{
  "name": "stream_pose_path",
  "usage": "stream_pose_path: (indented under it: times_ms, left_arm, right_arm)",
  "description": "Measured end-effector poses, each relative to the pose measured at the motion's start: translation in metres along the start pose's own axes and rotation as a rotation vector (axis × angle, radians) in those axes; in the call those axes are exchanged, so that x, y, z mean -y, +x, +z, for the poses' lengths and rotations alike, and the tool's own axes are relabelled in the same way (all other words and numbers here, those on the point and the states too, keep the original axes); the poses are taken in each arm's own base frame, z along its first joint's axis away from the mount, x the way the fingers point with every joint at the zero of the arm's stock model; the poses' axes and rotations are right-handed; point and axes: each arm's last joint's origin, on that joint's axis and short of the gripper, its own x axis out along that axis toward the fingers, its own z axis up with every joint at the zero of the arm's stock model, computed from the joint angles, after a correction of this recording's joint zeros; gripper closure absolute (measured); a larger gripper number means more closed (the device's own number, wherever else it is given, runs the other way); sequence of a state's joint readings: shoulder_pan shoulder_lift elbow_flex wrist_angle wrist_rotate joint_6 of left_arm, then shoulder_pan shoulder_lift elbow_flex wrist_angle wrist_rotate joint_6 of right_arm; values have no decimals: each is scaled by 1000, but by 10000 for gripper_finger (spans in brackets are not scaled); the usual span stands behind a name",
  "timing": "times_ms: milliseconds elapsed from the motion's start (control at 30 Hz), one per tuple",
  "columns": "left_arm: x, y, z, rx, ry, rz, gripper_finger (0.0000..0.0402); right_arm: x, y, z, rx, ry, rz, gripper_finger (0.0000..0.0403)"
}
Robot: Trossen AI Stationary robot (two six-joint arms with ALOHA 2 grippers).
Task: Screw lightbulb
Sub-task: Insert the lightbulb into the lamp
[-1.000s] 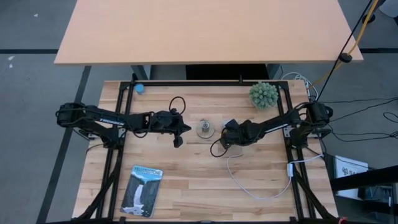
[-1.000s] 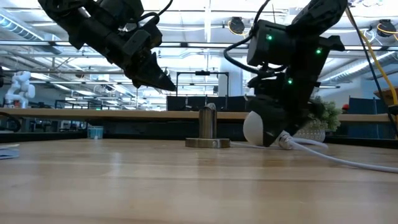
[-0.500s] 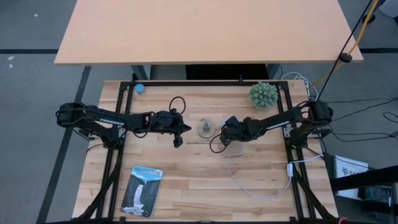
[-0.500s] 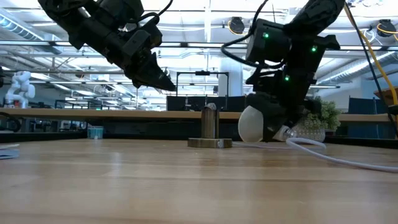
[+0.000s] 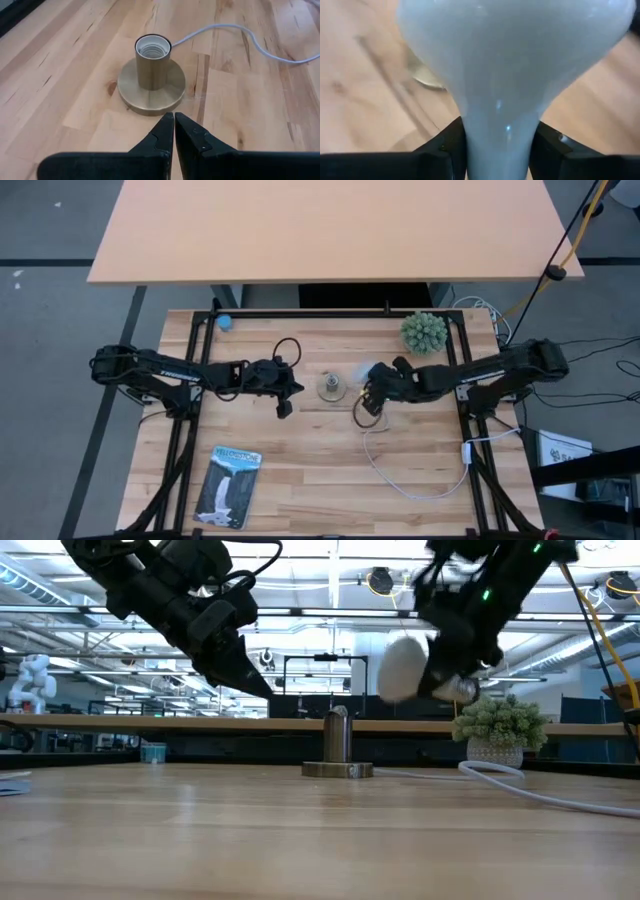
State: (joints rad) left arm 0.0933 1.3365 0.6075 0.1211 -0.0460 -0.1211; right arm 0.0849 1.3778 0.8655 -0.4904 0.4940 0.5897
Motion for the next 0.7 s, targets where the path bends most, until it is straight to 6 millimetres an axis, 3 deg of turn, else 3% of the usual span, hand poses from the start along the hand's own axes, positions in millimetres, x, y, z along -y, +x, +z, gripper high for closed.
stream_pose_path:
  times_ms: [167, 300, 433, 567, 700]
  left_arm:
    - [1, 0, 1, 15, -50, 2, 382]
    - [0, 4, 12, 140, -25, 2, 382]
    - [-3, 17, 19, 255, 62, -104, 382]
    - [-27, 38, 15, 298, 46, -162, 382]
    - [-54, 53, 16, 459, 28, -266, 382]
  right_arm:
    - [-4, -9, 5, 178, -92, 9, 253]
    - [1, 10, -1, 295, -112, 97, 250]
    - [17, 29, -6, 452, -66, 327, 257]
    - [36, 30, 2, 658, -37, 500, 251]
    - [54, 33, 14, 714, -81, 581, 249]
